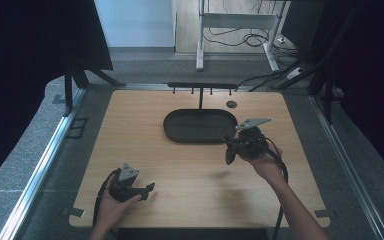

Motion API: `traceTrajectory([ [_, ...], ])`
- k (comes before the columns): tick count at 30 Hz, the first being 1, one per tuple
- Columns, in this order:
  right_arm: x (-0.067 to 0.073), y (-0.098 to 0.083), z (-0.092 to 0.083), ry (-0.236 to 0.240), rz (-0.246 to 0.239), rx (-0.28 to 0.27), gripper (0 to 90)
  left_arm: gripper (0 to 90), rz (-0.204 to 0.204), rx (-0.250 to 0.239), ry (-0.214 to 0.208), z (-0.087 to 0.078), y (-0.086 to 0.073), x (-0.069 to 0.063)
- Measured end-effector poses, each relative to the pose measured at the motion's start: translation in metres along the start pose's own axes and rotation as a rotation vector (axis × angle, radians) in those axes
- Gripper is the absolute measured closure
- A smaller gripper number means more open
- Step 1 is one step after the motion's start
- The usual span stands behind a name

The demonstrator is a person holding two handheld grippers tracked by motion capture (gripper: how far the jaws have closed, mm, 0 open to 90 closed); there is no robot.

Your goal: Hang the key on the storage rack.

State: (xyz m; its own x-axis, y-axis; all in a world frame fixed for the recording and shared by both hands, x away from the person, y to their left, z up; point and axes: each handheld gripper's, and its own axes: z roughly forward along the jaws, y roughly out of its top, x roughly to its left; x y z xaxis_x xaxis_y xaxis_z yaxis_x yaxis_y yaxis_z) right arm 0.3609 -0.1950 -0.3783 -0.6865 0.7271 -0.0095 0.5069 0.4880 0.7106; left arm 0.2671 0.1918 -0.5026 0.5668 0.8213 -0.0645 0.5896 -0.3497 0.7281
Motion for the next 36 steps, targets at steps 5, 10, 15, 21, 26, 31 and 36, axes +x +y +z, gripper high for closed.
traceTrajectory([
  [5, -0.005, 0.005, 0.002, -0.013, 0.018, -0.009, 81.1, 21.9, 0.0, 0.001, 0.0, 0.0, 0.0, 0.0],
  [10, -0.01, 0.012, 0.004, -0.033, 0.03, -0.026, 81.0, 21.9, 0.002, 0.002, 0.0, -0.001, 0.0, 0.001],
  [15, -0.014, 0.02, 0.006, -0.059, 0.043, -0.031, 81.0, 21.9, 0.004, 0.005, -0.002, 0.0, 0.0, 0.0],
  [21, -0.023, 0.027, 0.008, -0.079, 0.066, -0.05, 81.0, 21.9, 0.003, 0.005, -0.002, 0.0, 0.0, 0.001],
  [26, -0.027, 0.031, 0.01, -0.097, 0.074, -0.053, 81.0, 21.9, 0.004, 0.009, -0.006, 0.0, 0.0, 0.0],
  [31, -0.032, 0.034, 0.012, -0.112, 0.094, -0.061, 81.0, 21.8, 0.001, 0.01, -0.009, 0.001, -0.001, 0.001],
  [36, -0.037, 0.036, 0.017, -0.13, 0.1, -0.054, 81.0, 21.8, -0.001, 0.009, -0.008, 0.001, -0.001, 0.002],
])
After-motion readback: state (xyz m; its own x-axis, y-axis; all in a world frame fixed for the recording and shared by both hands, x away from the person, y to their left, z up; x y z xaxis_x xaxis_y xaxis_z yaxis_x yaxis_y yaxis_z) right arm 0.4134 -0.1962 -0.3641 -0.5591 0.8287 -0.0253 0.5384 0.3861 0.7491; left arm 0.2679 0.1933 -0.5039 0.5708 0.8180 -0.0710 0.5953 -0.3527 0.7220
